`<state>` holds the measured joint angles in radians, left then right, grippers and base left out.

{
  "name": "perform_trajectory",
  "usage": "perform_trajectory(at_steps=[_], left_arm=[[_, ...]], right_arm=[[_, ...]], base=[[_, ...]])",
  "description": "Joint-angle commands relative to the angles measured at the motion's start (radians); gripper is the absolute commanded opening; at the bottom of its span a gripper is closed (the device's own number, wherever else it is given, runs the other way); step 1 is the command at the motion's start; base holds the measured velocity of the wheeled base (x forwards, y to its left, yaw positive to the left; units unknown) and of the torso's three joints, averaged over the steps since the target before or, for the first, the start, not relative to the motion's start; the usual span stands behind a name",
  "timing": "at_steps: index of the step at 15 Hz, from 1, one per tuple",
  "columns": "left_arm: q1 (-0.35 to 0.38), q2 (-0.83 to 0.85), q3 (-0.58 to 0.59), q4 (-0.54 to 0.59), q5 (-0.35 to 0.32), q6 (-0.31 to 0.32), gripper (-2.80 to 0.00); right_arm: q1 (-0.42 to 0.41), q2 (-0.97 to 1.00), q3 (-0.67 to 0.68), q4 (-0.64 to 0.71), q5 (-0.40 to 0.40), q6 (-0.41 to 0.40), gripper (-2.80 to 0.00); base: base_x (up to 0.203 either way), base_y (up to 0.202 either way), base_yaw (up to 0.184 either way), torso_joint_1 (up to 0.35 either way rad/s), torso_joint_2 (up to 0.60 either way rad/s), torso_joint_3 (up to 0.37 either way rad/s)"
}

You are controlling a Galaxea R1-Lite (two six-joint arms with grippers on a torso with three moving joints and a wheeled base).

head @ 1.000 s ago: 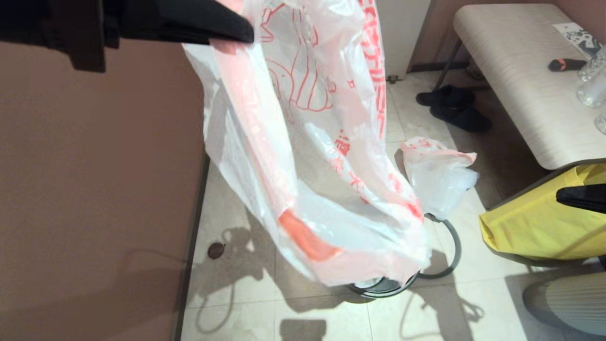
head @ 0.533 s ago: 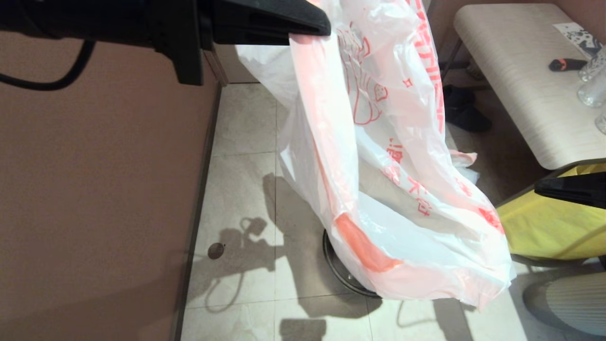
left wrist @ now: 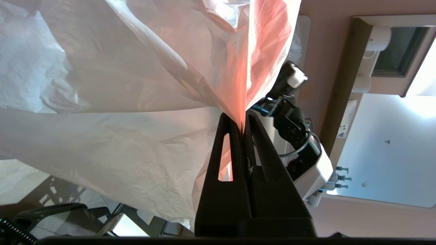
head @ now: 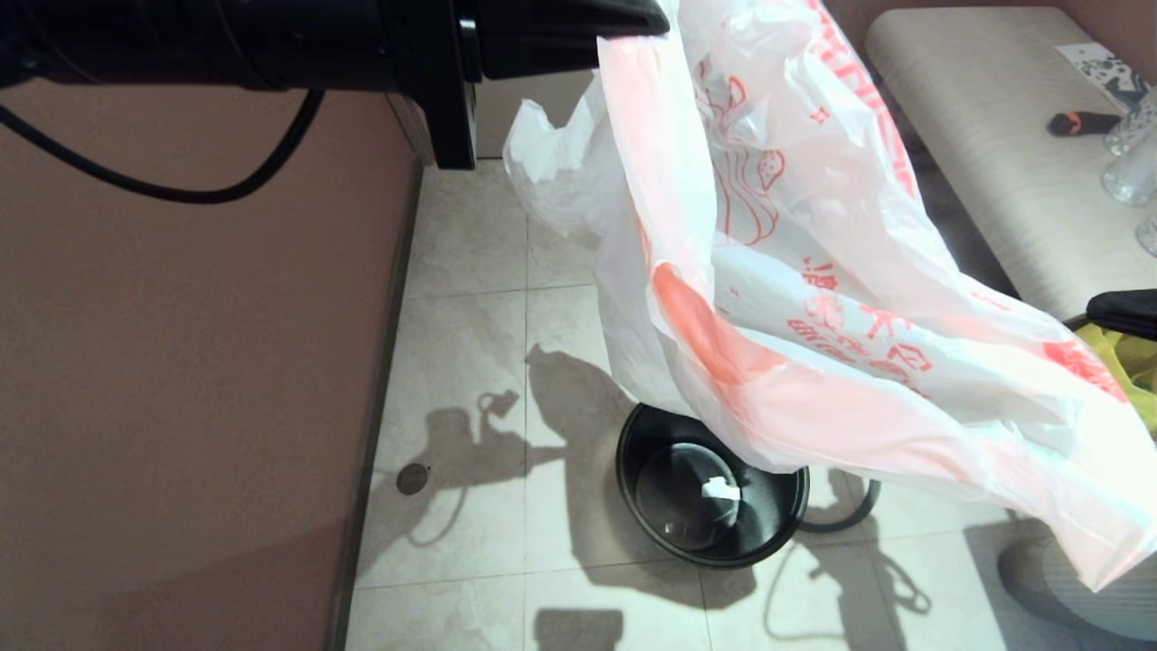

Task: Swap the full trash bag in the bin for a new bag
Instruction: Put the new garbage bag on the trash can

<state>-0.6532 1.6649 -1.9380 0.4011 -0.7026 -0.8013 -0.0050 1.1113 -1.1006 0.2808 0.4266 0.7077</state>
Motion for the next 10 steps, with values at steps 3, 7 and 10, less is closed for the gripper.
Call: perform_trajectory(at_steps=[3, 7, 10], left_arm=[[0.014, 0.086, 0.011, 0.001, -0.017, -0.005, -2.8], [-0.001, 0.207, 0.001, -0.003, -0.021, 0.0, -2.8], [-0.052, 0.294, -0.002, -0.084, -0.018, -0.001, -2.8]], right_arm=[[-0.025, -0.05, -0.011, -0.002, -0.003, 0.004, -2.8], [-0.07, -0.077, -0.019, -0.008, 0.001, 0.009, -2.8], [-0.07, -0.106, -0.019, -0.102, 0.001, 0.077, -2.8]], base=[[0.0, 0.0, 0.0, 0.0, 0.0, 0.0], [0.0, 0.0, 0.0, 0.0, 0.0, 0.0], [0.0, 0.0, 0.0, 0.0, 0.0, 0.0]])
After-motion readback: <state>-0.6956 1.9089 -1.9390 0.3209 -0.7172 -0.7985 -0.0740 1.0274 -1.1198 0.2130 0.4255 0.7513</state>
